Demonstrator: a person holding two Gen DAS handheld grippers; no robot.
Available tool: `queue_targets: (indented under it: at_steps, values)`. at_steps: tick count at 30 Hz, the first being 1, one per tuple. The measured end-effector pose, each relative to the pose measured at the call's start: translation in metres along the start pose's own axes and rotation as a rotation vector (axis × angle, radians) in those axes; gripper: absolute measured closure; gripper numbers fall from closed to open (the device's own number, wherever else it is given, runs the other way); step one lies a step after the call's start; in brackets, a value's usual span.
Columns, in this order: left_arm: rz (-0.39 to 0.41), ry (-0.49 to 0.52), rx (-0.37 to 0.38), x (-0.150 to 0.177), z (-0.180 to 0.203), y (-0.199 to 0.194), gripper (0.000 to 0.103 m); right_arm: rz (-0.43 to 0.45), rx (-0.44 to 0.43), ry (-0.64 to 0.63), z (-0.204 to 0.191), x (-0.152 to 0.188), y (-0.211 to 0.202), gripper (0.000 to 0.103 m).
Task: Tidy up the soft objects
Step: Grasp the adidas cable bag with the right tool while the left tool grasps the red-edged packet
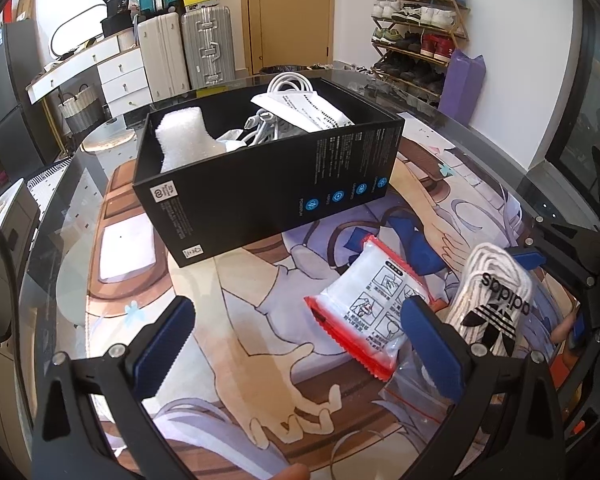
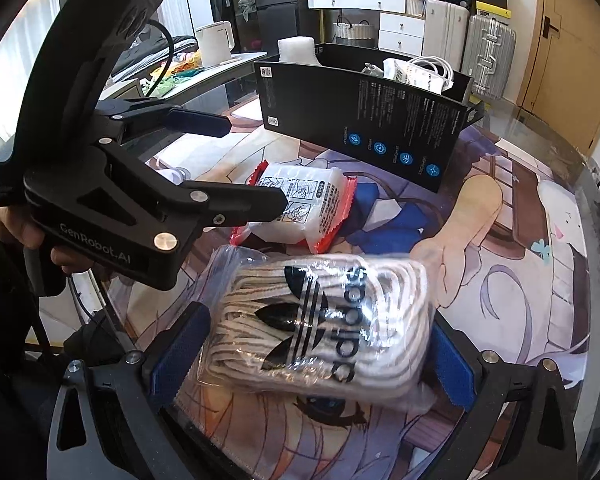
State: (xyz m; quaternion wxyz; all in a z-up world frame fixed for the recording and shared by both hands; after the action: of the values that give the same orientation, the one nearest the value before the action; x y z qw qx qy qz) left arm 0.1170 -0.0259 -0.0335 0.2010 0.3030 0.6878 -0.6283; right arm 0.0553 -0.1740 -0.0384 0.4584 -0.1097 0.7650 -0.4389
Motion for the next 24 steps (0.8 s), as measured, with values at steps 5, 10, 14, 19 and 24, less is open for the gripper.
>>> queue_targets:
  at_steps: [5,10,14,19,24]
  values:
    - [-0.002,0.004,0.002,0.0,0.0,0.001,0.0,0.011,0.007,-0.004,0.003,-0.001,0.001,0.004]
    - [-0.002,0.004,0.003,-0.002,-0.001,0.002,0.0,0.026,0.004,0.011,0.01,0.002,-0.01,0.018]
    - [-0.001,0.006,0.01,-0.003,0.0,0.001,0.0,0.045,0.002,0.032,0.017,0.005,-0.016,0.023]
    - [-0.004,0.016,0.024,-0.004,0.003,0.002,0.0,0.063,0.002,0.056,0.026,0.009,-0.024,0.025]
    - [-0.01,0.021,0.032,-0.007,0.007,0.005,0.0,0.071,0.013,0.075,0.034,0.013,-0.031,0.025]
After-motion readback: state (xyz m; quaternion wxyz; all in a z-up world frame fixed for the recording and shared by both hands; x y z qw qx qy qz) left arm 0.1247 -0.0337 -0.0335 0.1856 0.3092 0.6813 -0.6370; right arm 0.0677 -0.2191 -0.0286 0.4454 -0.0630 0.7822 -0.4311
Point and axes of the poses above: each gripper's, at about its wrist camera, not at the fingertips, and y roughly the way its jaws point, z to its right, x to its underside, the point moved 3 cm from there along y, roughly the way its jaws point, and after that the axes turned 11 degrees about -x, right-handed, at the moved point
